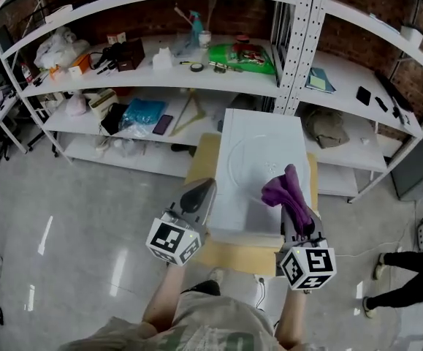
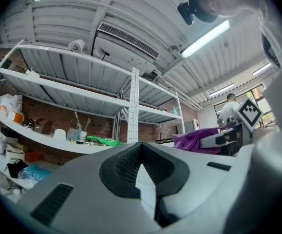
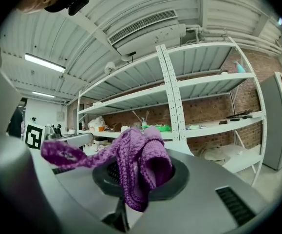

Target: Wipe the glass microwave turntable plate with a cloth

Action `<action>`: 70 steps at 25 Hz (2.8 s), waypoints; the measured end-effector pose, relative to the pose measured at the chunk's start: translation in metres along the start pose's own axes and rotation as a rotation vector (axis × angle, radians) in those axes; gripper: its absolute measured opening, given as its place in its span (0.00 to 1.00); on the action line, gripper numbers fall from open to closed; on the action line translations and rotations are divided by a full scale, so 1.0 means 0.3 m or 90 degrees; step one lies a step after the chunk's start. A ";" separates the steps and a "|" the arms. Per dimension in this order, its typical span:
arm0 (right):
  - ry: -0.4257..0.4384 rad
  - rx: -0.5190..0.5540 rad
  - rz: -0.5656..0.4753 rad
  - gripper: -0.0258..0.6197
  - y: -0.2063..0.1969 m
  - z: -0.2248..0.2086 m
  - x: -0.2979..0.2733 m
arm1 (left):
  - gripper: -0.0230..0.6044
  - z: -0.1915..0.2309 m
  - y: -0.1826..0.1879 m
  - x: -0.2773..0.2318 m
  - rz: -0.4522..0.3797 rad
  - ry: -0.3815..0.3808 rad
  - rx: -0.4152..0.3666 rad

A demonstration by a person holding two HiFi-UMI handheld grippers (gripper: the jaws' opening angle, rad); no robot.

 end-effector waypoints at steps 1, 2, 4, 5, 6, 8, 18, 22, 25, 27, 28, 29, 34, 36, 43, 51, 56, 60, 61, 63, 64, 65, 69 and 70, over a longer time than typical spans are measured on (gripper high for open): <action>-0.007 0.010 0.005 0.12 0.010 -0.004 -0.049 | 0.04 0.033 -0.002 -0.033 0.002 -0.003 -0.001; -0.016 0.019 0.013 0.12 0.016 -0.010 -0.096 | 0.04 0.064 -0.005 -0.063 0.005 -0.006 -0.001; -0.026 0.019 0.030 0.12 0.017 -0.022 -0.178 | 0.04 0.120 -0.016 -0.113 0.012 -0.012 0.001; -0.023 0.005 0.036 0.12 0.016 -0.026 -0.211 | 0.04 0.144 -0.024 -0.134 0.016 -0.014 0.003; -0.017 -0.013 0.042 0.12 0.016 -0.029 -0.239 | 0.04 0.165 -0.034 -0.155 0.020 -0.017 0.005; -0.009 -0.022 0.056 0.12 0.019 -0.035 -0.288 | 0.04 0.198 -0.055 -0.194 0.026 -0.022 0.010; 0.007 0.169 0.226 0.12 -0.085 -0.028 -0.403 | 0.04 0.230 -0.135 -0.251 0.059 -0.007 0.028; 0.012 0.242 0.261 0.12 -0.099 -0.012 -0.425 | 0.04 0.220 -0.155 -0.266 0.071 -0.002 0.025; 0.025 0.233 0.255 0.12 -0.099 -0.007 -0.432 | 0.04 0.216 -0.165 -0.276 0.078 0.003 0.020; 0.036 0.223 0.250 0.12 -0.096 0.004 -0.435 | 0.04 0.214 -0.176 -0.277 0.089 0.001 0.020; 0.041 0.223 0.249 0.12 -0.096 0.010 -0.437 | 0.04 0.212 -0.184 -0.276 0.097 -0.003 0.022; 0.047 0.226 0.248 0.12 -0.096 0.017 -0.440 | 0.04 0.211 -0.193 -0.276 0.106 -0.009 0.025; 0.075 0.233 0.243 0.12 -0.094 0.040 -0.451 | 0.04 0.206 -0.218 -0.285 0.125 -0.030 0.036; 0.093 0.238 0.232 0.12 -0.094 0.050 -0.451 | 0.04 0.205 -0.222 -0.290 0.126 -0.032 0.036; 0.134 0.234 0.218 0.12 -0.091 0.077 -0.457 | 0.04 0.204 -0.245 -0.304 0.144 -0.046 0.040; 0.148 0.231 0.214 0.12 -0.089 0.084 -0.455 | 0.04 0.197 -0.299 -0.340 0.197 -0.109 0.071; 0.156 0.194 0.193 0.12 -0.055 0.073 -0.448 | 0.04 0.210 -0.321 -0.324 0.167 -0.094 0.091; 0.169 0.138 0.188 0.12 -0.043 0.057 -0.452 | 0.04 0.209 -0.328 -0.323 0.166 -0.093 0.091; 0.168 0.135 0.188 0.12 -0.041 0.055 -0.452 | 0.04 0.208 -0.330 -0.324 0.165 -0.094 0.092; 0.172 0.146 0.185 0.12 -0.025 0.061 -0.458 | 0.04 0.209 -0.331 -0.325 0.163 -0.096 0.095; 0.178 0.155 0.181 0.12 -0.010 0.069 -0.465 | 0.04 0.210 -0.331 -0.324 0.163 -0.097 0.095; 0.188 0.164 0.178 0.12 0.007 0.080 -0.476 | 0.04 0.210 -0.330 -0.323 0.163 -0.096 0.095; 0.243 0.185 0.181 0.12 0.030 0.130 -0.564 | 0.04 0.208 -0.330 -0.320 0.163 -0.095 0.096; 0.255 0.183 0.191 0.12 0.019 0.139 -0.591 | 0.04 0.208 -0.331 -0.321 0.163 -0.095 0.096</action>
Point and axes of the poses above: the fingertips, and each gripper's own axes: x backward along the fingers, z to its left, y out of its top, the point moved 5 cm from there along x, backward along the fingers, and after that the axes turned 5 degrees about -y, right-handed, at the moved point
